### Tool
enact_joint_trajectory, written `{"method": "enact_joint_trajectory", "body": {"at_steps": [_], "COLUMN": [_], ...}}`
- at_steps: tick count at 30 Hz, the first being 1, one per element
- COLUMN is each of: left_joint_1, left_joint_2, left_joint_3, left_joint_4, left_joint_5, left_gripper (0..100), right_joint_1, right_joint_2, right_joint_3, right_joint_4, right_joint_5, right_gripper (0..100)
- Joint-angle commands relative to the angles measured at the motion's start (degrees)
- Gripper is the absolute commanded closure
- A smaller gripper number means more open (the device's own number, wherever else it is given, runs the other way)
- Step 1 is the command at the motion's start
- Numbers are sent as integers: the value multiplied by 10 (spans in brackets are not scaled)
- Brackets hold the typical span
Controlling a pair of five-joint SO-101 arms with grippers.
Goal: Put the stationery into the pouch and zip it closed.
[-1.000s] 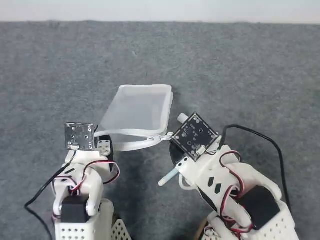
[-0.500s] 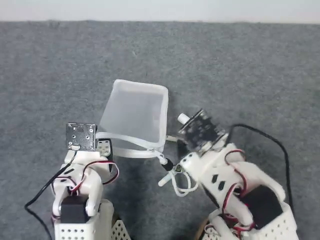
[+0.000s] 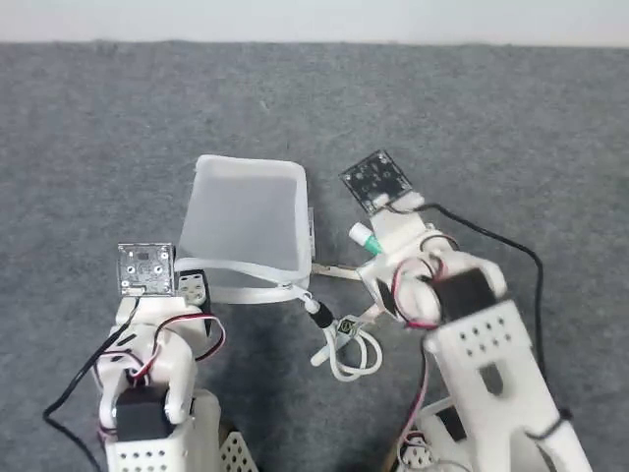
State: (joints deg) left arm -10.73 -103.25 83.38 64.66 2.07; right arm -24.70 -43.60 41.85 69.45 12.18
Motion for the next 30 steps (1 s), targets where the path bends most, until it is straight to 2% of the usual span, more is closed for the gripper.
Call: {"method": "enact_joint_trajectory", "body": {"at_steps": [1, 6, 14, 20, 30], "left_joint_1": [-14, -40, -40, -40, -40], "left_joint_2": [-11, -12, -12, -12, -12], "left_joint_3": [-43, -44, -47, -47, -45], "left_joint_4": [4, 1, 4, 4, 4], "left_joint_5": [-5, 12, 14, 14, 13], "left_gripper": [991, 991, 991, 991, 991], "right_joint_1": [9, 9, 5, 5, 5], "right_joint_2": [36, 99, 218, 322, 478], "right_joint_3": [-39, -40, -90, -140, -240], "right_joint_4": [-35, -73, -113, -157, -161], "right_joint_5": [9, 44, 72, 74, 85], "right_gripper": [832, 832, 832, 832, 832]}}
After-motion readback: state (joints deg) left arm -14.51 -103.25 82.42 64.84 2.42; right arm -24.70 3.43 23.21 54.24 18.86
